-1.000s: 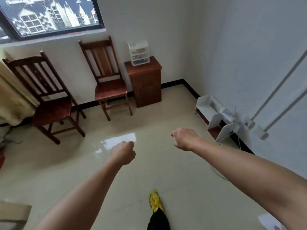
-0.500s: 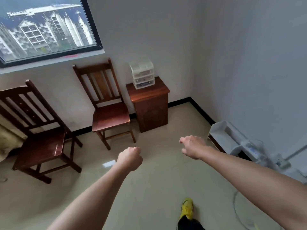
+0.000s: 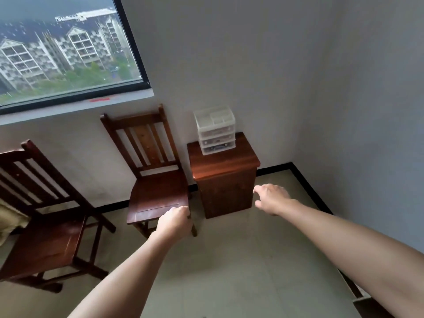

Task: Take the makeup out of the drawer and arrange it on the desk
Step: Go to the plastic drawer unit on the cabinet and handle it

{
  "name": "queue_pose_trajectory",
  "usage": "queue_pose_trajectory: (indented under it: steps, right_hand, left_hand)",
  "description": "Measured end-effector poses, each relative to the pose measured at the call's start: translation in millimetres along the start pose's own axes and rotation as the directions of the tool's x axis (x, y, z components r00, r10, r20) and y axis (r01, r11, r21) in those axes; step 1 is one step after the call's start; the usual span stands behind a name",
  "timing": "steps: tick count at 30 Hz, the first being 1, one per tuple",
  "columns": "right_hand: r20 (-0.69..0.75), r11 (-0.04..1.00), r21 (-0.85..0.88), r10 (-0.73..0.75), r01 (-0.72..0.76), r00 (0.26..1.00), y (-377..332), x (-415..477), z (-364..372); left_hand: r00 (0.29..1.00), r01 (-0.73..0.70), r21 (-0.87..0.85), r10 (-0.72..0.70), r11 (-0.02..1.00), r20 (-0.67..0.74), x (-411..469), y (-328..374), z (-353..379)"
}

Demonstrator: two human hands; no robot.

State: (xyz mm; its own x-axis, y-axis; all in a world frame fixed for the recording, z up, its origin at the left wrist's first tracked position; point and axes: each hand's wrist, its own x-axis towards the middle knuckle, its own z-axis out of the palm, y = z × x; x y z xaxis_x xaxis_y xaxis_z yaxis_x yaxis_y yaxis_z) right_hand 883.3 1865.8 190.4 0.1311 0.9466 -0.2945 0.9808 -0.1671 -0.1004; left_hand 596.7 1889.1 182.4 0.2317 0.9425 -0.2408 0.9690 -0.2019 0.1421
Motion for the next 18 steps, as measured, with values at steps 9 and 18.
queue_pose_trajectory:
  steps: [9,18]
  right_hand:
    - [0.013,0.999,0.037,-0.021,0.021,1.000,5,193,-28]
    - [0.036,0.980,0.175,0.093,-0.098,0.995,20,356,-67]
  left_hand:
    - [0.996,0.081,-0.094,-0.076,0.992,0.054,194,-10,-22]
    - [0.990,0.060,-0.164,-0.037,0.985,0.139,388,-5,-51]
